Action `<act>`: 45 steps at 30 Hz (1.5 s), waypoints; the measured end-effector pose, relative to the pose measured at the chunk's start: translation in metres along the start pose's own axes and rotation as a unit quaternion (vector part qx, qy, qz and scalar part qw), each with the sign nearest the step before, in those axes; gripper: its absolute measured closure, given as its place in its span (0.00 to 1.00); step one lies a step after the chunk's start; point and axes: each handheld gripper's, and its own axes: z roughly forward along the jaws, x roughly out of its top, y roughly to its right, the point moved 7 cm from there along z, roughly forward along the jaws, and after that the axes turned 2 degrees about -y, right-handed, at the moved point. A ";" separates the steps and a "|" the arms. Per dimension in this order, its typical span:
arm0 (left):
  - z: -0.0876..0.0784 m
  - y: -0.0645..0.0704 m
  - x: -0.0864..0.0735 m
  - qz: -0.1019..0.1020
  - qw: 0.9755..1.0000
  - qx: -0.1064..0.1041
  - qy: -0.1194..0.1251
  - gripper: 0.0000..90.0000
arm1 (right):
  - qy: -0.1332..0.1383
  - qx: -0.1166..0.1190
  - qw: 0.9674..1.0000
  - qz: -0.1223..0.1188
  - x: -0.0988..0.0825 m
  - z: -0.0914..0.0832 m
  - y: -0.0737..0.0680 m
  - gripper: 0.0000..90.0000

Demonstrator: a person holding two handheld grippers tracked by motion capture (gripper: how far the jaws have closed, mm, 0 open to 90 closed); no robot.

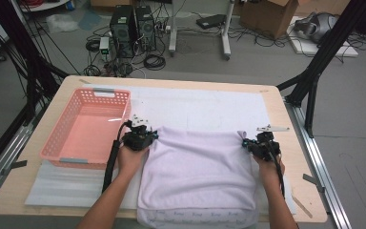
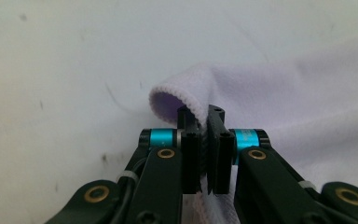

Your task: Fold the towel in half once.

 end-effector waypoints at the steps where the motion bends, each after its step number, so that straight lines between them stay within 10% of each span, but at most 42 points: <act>1: 0.001 -0.001 0.008 0.001 1.000 0.004 0.009 0.95 | 0.011 -0.004 1.000 -0.005 0.005 -0.001 0.002 0.95; 13: 0.033 -0.029 0.066 -0.034 0.999 0.013 0.040 0.95 | 0.041 -0.038 0.998 0.002 0.071 0.016 0.026 0.95; 25: 0.053 -0.045 0.089 -0.051 0.997 0.010 0.049 0.94 | 0.059 -0.052 0.997 0.028 0.105 0.035 0.041 0.94; 34: 0.051 -0.035 0.082 -0.056 0.997 -0.023 0.039 0.57 | 0.065 -0.062 0.995 0.047 0.102 0.033 0.042 0.71; 45: 0.028 -0.008 0.069 -0.027 0.997 -0.048 0.051 0.57 | 0.052 -0.032 0.996 0.058 0.069 0.004 0.039 0.69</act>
